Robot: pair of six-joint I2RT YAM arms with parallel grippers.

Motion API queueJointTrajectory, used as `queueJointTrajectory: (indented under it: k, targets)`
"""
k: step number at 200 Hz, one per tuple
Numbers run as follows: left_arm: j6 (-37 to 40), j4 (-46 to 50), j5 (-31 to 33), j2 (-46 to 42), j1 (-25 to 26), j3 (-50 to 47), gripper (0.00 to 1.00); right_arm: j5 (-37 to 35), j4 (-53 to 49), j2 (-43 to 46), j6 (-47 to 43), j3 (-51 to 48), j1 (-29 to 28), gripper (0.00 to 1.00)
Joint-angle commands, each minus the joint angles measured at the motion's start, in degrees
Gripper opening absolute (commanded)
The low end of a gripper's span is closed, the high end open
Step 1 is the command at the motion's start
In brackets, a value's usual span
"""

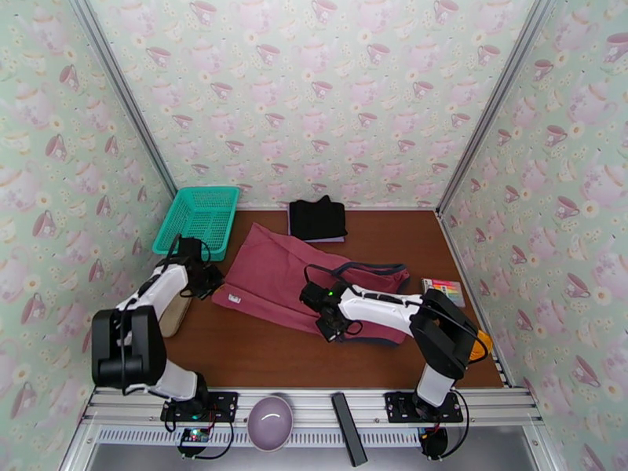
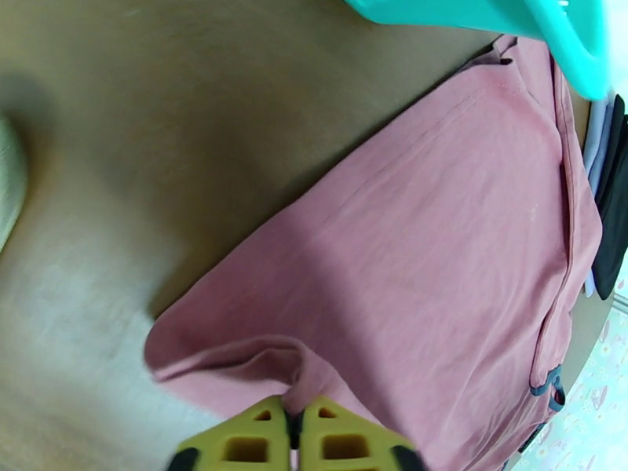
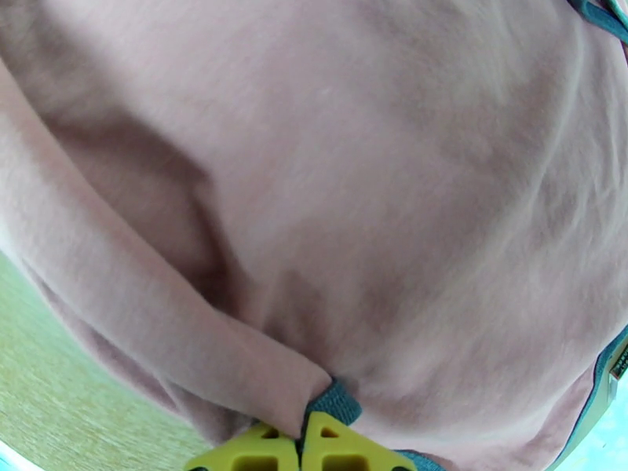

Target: Fold and stack the mixed laundry pile

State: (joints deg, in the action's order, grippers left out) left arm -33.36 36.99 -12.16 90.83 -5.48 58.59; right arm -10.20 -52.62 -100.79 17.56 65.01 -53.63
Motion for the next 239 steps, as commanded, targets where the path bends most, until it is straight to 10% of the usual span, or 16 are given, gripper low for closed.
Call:
queueJointTrajectory:
  k: [1, 37, 139, 239]
  targets:
    - [0.3, -2.2, -1.5, 2.6, 1.0, 2.5, 0.39, 0.4, 0.2, -1.2, 0.1, 1.5, 0.9, 0.00]
    - [0.3, -2.4, -0.9, 4.7, 2.3, 4.3, 0.55, -1.3, 0.1, -2.0, 2.0, 1.7, 1.8, 0.04]
    - [2.6, -1.9, 2.7, -0.6, 3.7, -3.3, 0.42, -11.9, -1.1, -1.3, 10.9, 4.6, 2.8, 0.35]
    - [1.9, -0.9, 8.3, 6.4, 4.2, -4.9, 0.30, 1.8, 9.0, -1.3, 15.1, -1.4, -4.0, 0.00]
